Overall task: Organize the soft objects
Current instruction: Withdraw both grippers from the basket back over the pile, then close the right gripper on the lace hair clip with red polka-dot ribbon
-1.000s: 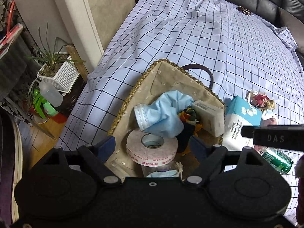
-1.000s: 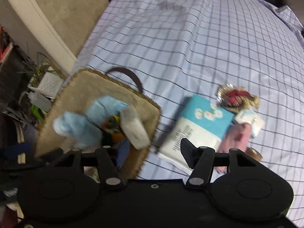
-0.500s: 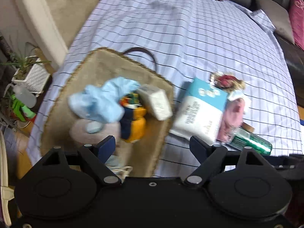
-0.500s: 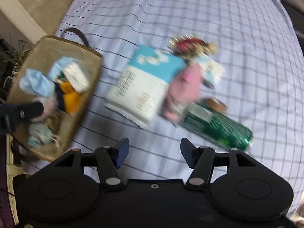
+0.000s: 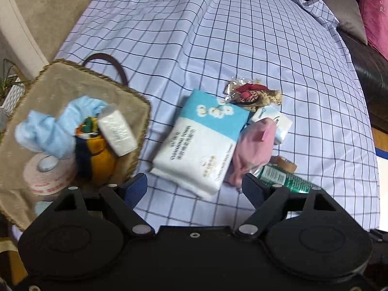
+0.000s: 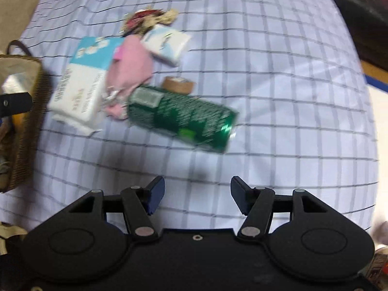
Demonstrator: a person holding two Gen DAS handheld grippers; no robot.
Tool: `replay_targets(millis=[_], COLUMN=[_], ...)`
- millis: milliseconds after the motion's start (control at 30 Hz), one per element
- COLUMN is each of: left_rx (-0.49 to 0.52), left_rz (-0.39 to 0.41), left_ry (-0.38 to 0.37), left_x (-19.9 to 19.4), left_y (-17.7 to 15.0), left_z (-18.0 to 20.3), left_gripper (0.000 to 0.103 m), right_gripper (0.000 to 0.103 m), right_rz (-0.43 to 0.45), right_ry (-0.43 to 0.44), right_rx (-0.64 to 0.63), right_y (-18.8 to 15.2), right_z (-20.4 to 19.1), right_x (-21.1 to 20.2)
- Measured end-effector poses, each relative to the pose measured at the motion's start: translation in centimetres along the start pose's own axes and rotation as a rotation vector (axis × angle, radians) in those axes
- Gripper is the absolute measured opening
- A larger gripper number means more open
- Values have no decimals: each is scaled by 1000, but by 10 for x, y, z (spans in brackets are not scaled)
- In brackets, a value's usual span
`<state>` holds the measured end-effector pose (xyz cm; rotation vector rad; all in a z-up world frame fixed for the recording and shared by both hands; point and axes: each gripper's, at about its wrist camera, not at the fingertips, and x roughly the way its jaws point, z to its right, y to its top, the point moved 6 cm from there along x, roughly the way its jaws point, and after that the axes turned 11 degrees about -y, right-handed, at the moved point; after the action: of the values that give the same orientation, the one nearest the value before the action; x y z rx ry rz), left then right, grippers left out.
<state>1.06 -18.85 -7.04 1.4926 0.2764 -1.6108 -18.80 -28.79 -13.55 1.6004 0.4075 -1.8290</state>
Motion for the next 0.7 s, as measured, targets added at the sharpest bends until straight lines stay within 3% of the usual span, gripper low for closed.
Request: replay_targets(millis=[67, 267, 367, 433, 567, 700], left_rx=[-1, 4, -8, -46, -94, -130], left_rz=[-1, 10, -51, -58, -39, -80], left_ry=[3, 56, 61, 38, 81, 80], left_x=[8, 28, 39, 38, 33, 43], left_y=[5, 9, 9, 11, 12, 8], left_z=[7, 7, -3, -12, -28, -33], left_gripper=[81, 81, 81, 81, 81, 81], right_gripper=[60, 61, 62, 63, 65, 68], right_rz=[9, -22, -14, -7, 26, 55], right_ry=[-22, 49, 62, 70, 97, 114], right_rx=[5, 73, 82, 89, 138, 180], right_y=[4, 28, 46, 60, 97, 137], right_z=[7, 13, 8, 4, -6, -25], right_x=[2, 6, 6, 9, 18, 29])
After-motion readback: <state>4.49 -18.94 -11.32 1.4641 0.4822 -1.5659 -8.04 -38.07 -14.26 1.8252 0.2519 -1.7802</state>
